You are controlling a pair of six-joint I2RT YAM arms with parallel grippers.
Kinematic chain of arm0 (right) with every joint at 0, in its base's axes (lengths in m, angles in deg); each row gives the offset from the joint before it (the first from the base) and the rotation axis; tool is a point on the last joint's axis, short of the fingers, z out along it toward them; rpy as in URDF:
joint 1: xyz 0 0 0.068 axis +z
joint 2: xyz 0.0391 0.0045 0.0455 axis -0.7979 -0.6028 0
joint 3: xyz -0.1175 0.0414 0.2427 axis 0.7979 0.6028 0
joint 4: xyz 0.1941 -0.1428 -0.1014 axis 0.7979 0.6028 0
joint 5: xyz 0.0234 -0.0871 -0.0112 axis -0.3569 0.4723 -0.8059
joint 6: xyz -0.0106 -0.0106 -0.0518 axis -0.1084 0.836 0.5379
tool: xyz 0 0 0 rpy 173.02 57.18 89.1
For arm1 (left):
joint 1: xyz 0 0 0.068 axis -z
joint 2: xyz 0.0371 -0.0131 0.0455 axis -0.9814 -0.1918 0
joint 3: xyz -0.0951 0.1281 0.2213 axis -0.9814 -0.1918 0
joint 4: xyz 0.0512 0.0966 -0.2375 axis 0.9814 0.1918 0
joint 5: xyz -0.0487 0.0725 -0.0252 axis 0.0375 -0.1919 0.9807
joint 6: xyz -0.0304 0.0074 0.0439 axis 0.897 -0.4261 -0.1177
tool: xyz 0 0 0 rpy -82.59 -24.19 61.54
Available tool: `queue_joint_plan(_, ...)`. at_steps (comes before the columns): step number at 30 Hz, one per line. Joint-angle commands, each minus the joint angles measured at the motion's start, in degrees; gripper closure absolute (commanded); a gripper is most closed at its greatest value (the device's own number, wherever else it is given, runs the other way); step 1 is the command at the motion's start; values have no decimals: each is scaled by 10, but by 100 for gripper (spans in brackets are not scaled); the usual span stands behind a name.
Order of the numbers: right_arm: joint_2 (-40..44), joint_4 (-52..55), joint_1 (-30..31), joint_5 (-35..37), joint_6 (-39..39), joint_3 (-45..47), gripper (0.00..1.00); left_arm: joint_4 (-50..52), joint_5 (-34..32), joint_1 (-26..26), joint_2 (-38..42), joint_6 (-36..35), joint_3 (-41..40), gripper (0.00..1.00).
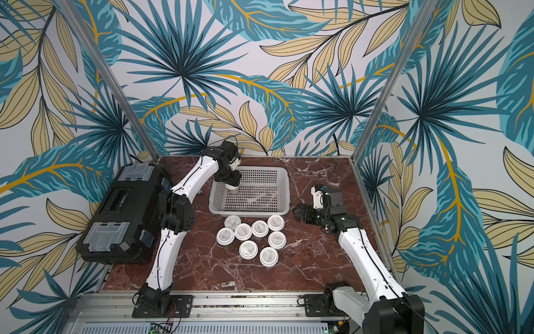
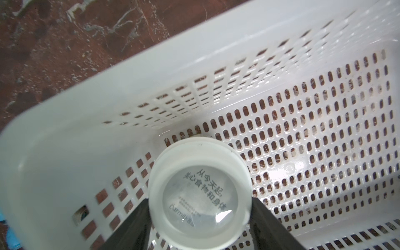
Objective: Put the yogurt in the basket
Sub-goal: Place the yogurt in the basket.
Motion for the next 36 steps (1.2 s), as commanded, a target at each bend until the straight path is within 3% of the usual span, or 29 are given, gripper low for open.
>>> queue_joint_plan(1, 4, 5, 4, 3, 9, -1, 0, 3, -4, -3, 4, -2, -27, 25)
queue_joint_plan(4, 4, 5, 5, 4, 9, -2, 1, 0, -4, -4, 4, -3, -27, 21)
queue_joint_plan(9, 4, 5, 5, 6, 10, -1, 0, -4, -8, -4, 15, -5, -22, 5)
queue_joint_plan(29, 6, 9, 10, 7, 10, -4, 0, -40, -31, 8, 113, 1, -55, 3)
queue_joint_plan(36, 5, 11, 9, 2, 10, -9, 1, -25, -63, 32, 200, 2, -112, 7)
